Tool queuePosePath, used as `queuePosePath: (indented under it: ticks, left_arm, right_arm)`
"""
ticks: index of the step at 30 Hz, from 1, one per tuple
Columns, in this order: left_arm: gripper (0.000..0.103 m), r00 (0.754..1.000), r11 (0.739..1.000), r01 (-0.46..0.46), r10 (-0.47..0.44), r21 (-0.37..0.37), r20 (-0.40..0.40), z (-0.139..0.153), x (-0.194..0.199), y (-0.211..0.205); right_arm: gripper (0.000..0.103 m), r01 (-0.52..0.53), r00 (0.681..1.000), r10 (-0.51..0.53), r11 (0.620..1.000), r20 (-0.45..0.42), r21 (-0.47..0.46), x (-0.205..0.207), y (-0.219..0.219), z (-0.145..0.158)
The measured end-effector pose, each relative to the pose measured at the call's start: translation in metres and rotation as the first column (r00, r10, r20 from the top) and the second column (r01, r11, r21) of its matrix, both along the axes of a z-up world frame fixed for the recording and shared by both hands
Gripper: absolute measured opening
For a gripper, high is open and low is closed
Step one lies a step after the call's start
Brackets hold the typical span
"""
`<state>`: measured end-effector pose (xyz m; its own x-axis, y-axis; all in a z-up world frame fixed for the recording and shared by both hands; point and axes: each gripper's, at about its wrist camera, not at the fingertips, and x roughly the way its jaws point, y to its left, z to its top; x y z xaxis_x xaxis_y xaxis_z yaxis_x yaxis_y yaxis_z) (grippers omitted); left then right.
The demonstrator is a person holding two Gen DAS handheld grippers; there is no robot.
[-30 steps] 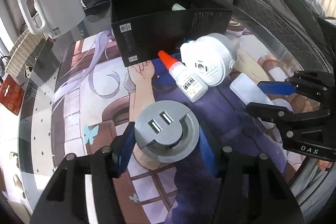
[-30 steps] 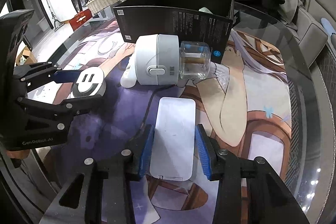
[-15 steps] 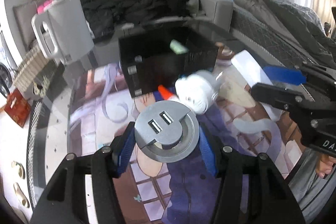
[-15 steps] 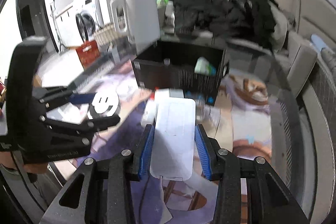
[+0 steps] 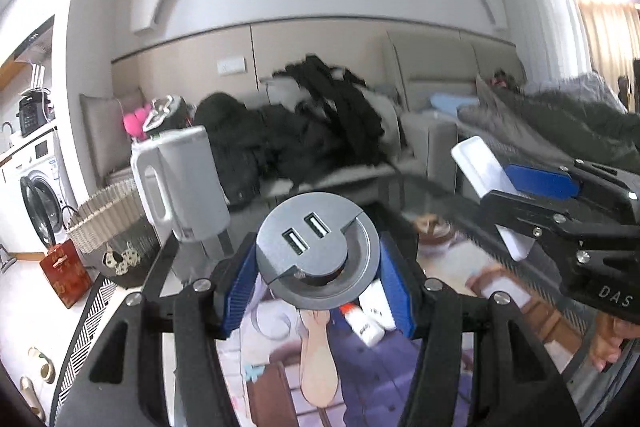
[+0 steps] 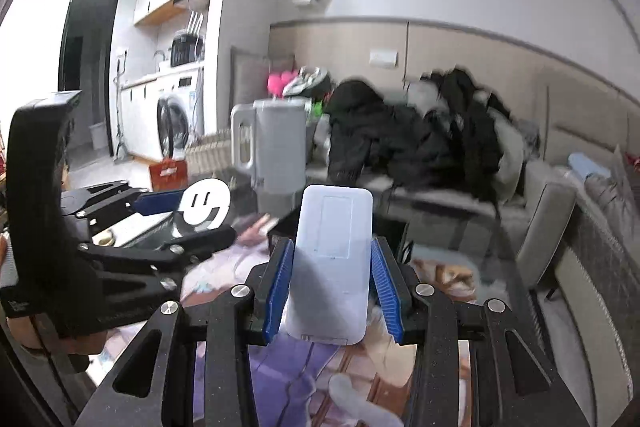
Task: Organize rigid objects
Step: 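Lift both held items over the black box, lower them in and open both tools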
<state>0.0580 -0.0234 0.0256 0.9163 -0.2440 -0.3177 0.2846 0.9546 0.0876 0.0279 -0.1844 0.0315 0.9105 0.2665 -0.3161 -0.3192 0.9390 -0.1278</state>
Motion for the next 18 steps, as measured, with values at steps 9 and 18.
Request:
queuePosePath:
  ticks: [9, 18]
  left_arm:
    - [0.057, 0.999, 0.999, -0.031, 0.032, -0.039, 0.02, 0.011, 0.016, 0.004]
    - [0.057, 0.995, 0.993, -0.063, 0.07, -0.1, 0.066, 0.03, 0.042, 0.005]
  right_arm:
    - [0.04, -0.001, 0.996, 0.0, 1.0, 0.093, 0.017, -0.013, 0.008, 0.021]
    - [0.04, 0.009, 0.987, -0.015, 0.999, 0.158, 0.034, 0.01, 0.016, 0.045]
